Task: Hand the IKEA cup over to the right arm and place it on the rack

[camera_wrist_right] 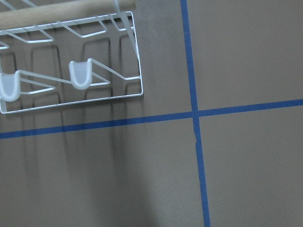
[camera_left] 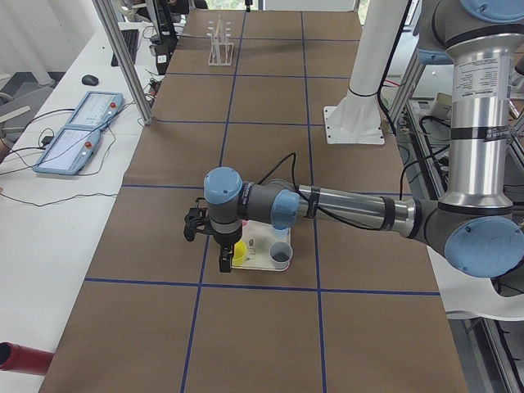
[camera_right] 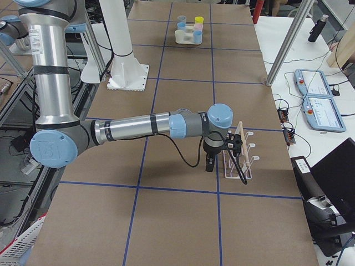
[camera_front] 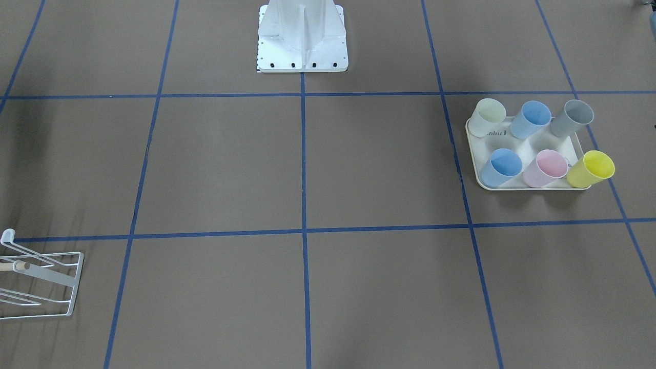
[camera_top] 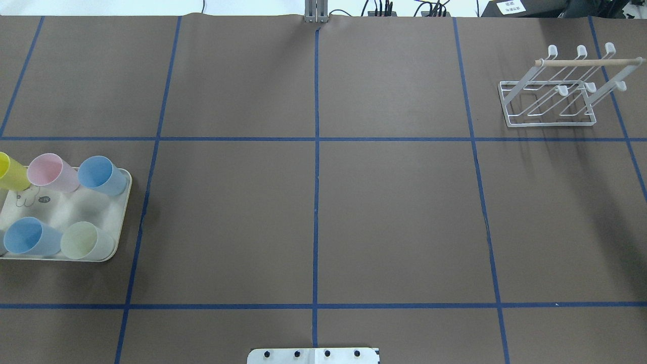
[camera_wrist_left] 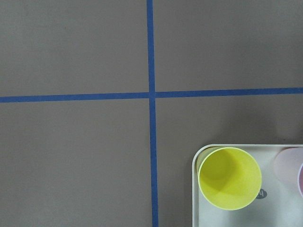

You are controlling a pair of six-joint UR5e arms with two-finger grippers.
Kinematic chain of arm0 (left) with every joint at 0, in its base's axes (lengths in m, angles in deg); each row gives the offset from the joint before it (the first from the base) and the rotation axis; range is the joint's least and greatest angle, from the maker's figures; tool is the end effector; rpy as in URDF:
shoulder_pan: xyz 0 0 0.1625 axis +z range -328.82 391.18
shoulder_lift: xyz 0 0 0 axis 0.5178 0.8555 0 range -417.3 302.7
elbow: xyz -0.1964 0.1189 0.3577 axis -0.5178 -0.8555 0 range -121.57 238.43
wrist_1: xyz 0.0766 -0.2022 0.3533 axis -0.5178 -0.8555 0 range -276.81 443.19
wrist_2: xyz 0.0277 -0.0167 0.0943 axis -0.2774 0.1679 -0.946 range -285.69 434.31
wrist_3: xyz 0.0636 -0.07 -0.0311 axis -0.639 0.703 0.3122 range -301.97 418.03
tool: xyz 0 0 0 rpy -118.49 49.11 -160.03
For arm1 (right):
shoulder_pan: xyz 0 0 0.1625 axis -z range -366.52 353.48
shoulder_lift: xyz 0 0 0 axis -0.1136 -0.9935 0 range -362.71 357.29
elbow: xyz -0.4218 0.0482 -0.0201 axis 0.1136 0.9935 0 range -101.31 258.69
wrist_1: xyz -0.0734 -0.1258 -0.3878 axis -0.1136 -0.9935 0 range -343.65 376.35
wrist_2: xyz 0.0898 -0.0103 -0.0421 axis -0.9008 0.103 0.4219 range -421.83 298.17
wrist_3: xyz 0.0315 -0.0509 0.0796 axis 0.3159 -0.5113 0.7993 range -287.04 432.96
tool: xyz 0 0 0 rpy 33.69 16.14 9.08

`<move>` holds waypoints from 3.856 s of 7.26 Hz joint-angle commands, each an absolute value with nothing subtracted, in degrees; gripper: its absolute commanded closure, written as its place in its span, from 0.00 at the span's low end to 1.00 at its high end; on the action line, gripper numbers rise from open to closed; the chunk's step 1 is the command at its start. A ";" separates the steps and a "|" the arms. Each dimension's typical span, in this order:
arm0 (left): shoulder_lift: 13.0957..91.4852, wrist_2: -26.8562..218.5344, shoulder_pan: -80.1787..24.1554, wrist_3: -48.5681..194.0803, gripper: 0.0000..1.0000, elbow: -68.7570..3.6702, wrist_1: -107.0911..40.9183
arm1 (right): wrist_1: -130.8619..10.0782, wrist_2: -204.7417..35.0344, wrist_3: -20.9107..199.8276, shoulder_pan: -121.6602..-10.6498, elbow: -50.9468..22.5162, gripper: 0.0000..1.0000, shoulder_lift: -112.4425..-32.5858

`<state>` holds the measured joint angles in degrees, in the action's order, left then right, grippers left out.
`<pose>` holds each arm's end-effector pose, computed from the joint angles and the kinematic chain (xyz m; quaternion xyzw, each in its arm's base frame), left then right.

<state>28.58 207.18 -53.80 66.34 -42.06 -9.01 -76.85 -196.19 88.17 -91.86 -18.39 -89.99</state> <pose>-0.0243 -0.4726 0.6002 0.0267 0.3701 0.0006 0.9286 0.0218 -0.5174 0.5796 -0.0126 -0.3804 0.0633 0.9226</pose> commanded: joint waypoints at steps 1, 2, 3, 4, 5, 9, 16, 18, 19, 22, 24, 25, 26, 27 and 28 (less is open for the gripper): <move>25.43 210.77 -54.76 66.11 0.00 -44.82 -9.70 | -76.55 -196.13 88.16 -92.22 -18.60 0.00 -90.51; 24.53 210.63 -54.77 66.29 0.00 -45.28 -9.62 | -76.55 -196.22 88.16 -92.13 -18.52 0.00 -90.42; 23.74 210.62 -54.69 66.03 0.00 -44.94 -9.97 | -76.46 -196.30 88.16 -92.13 -18.86 0.00 -90.42; 23.64 211.23 -54.77 66.20 0.00 -45.11 -10.06 | -76.28 -196.39 88.25 -92.13 -18.78 0.00 -90.42; 23.64 211.07 -54.25 66.20 0.00 -44.94 -10.32 | -76.28 -196.48 88.25 -92.13 -18.69 0.00 -90.51; 23.99 210.63 -47.85 67.51 0.00 -42.22 -13.64 | -76.11 -202.52 89.13 -91.87 -19.66 0.00 -90.69; 32.08 208.62 -44.93 79.03 0.00 -27.89 -24.91 | -70.74 -202.81 89.22 -88.70 -19.22 0.00 -91.83; 32.17 208.51 -43.44 79.03 0.00 -26.57 -25.70 | -70.74 -202.63 89.22 -87.91 -19.22 0.01 -91.74; 32.17 208.51 -42.83 79.21 0.00 -26.13 -26.75 | -70.74 -202.63 89.22 -87.74 -19.13 0.01 -91.65; 32.17 208.86 -41.50 79.29 0.19 -24.46 -29.29 | -70.83 -202.63 89.22 -87.38 -18.96 0.00 -91.65; 32.69 209.22 -40.54 79.12 0.79 -22.96 -29.39 | -70.83 -202.63 89.22 -87.30 -18.87 0.00 -91.65; 32.61 209.22 -40.53 78.86 1.00 -23.05 -31.40 | -70.83 -202.72 89.30 -87.21 -18.95 0.00 -91.48; 32.09 210.09 -40.71 79.38 1.00 -25.83 -32.29 | -70.83 -202.72 89.22 -87.12 -18.87 0.01 -91.13; 31.99 213.14 -41.41 79.38 1.00 -29.52 -30.03 | -70.83 -202.81 89.30 -86.42 -18.78 0.00 -90.69; 32.34 213.78 -44.72 79.38 1.00 -33.55 -25.66 | -70.83 -202.90 89.22 -84.68 -18.78 0.00 -89.38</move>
